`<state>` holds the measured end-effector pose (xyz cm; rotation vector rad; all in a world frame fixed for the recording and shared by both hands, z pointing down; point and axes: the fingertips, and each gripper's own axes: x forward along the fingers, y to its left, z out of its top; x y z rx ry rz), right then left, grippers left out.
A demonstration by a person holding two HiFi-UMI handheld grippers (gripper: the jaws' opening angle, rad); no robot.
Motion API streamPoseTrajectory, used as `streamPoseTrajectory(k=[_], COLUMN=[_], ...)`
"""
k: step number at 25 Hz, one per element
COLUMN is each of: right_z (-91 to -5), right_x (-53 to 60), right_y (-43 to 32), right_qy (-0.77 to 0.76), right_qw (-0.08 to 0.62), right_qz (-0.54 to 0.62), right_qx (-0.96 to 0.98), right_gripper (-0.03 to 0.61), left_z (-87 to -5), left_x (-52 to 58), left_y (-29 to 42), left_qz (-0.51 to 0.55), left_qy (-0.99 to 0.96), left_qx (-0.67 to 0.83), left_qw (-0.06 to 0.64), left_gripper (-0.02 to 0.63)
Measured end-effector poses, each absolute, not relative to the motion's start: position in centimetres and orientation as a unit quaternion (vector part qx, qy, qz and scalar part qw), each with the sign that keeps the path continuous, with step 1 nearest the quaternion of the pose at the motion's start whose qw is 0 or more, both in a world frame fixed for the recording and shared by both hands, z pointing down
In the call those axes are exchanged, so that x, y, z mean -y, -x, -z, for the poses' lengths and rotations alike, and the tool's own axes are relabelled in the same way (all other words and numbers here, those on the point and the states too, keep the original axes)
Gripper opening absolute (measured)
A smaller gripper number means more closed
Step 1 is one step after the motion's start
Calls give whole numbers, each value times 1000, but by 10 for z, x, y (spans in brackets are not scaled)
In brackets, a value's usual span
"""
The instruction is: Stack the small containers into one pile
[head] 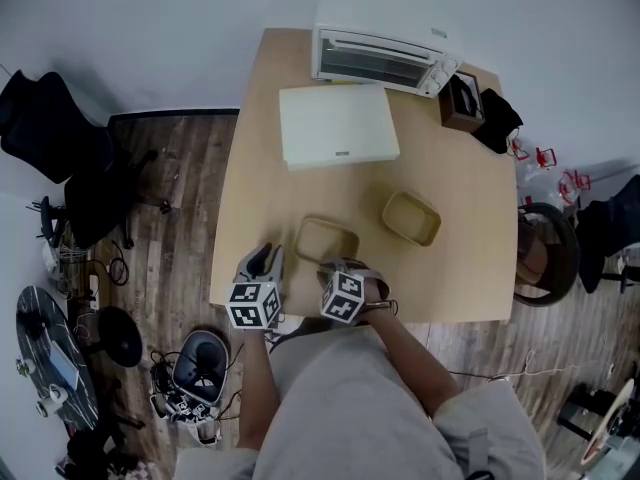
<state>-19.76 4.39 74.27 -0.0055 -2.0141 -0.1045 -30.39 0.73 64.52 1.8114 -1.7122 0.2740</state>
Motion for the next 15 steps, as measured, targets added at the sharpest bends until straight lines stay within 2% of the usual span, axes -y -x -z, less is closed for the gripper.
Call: streamPoseTrajectory(k=[4, 15], right_z=[-746, -727], right_x=[-39, -27], right_y=[196, 187], right_qy=[-19, -50], right_qw=[532, 524], right_qz=[36, 78], right_qx=[846, 846], right_gripper=[28, 18], left_z=[-642, -638], left_x=[-3, 18], left_y=[298, 273], left_qz=[-105, -118], left_qy=[-697, -725], left_qx=[641, 612], left_qw=[305, 294], left_gripper=[91, 89])
